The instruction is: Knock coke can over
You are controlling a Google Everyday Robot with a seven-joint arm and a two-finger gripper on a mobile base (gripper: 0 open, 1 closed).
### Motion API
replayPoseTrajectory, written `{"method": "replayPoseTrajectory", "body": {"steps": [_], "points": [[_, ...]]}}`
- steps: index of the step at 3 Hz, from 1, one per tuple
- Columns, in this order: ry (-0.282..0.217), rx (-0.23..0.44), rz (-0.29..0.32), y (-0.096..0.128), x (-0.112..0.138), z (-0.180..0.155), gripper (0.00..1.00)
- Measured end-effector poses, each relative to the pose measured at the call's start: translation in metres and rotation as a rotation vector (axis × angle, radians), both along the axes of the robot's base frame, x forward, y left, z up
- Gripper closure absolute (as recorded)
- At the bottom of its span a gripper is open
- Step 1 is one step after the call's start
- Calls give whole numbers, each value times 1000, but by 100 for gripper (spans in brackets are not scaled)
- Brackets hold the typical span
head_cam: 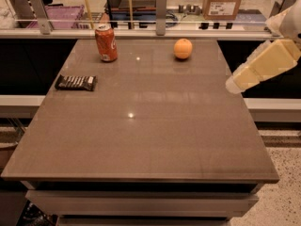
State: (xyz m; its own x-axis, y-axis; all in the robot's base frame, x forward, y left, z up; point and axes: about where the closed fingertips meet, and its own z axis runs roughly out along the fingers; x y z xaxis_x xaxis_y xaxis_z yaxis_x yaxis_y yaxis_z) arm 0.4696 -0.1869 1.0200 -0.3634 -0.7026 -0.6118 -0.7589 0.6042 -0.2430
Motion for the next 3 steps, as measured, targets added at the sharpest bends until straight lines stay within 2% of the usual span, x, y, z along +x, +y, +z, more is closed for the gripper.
{"method": "replayPoseTrajectory", "body": {"steps": [1,2,3], "points": [[-89,67,-61,4,15,5,0],[-155,127,-138,4,35,2,0],[-198,138,-154,4,42,11,0]]}}
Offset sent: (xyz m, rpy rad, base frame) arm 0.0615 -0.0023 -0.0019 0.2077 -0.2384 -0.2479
